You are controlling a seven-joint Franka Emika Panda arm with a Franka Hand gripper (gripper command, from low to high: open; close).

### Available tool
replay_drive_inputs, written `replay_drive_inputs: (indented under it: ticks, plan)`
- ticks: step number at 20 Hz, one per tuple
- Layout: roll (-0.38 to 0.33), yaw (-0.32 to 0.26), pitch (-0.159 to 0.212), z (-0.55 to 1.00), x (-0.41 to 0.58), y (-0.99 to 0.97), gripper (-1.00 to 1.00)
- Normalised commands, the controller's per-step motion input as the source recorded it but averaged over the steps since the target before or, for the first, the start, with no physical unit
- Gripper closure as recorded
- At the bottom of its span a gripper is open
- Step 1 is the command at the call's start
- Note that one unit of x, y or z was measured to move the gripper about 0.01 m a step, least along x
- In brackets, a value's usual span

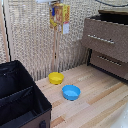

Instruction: Locate and clasp the grip of the topmost drawer. Steadily and circumspectly yank the drawer open. Discover and seize the nutrition bar using your clamp. Deposit the nutrition bar in the accessible drawer. Unclench the nutrition bar.

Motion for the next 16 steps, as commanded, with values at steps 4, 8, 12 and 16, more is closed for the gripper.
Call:
replay_drive_inputs:
  ticks: [4, 8, 12, 16]
  plan:
    - [0.101, -0.002, 0.112, 0.71, 0.000, -0.82, 1.00]
    - [0.118, 0.000, 0.088, 0.61, 0.000, -0.91, 1.00]
    - [0.122, 0.000, 0.077, 0.61, 0.000, -0.91, 1.00]
    - [0.126, 0.000, 0.057, 0.56, 0.000, -0.94, 1.00]
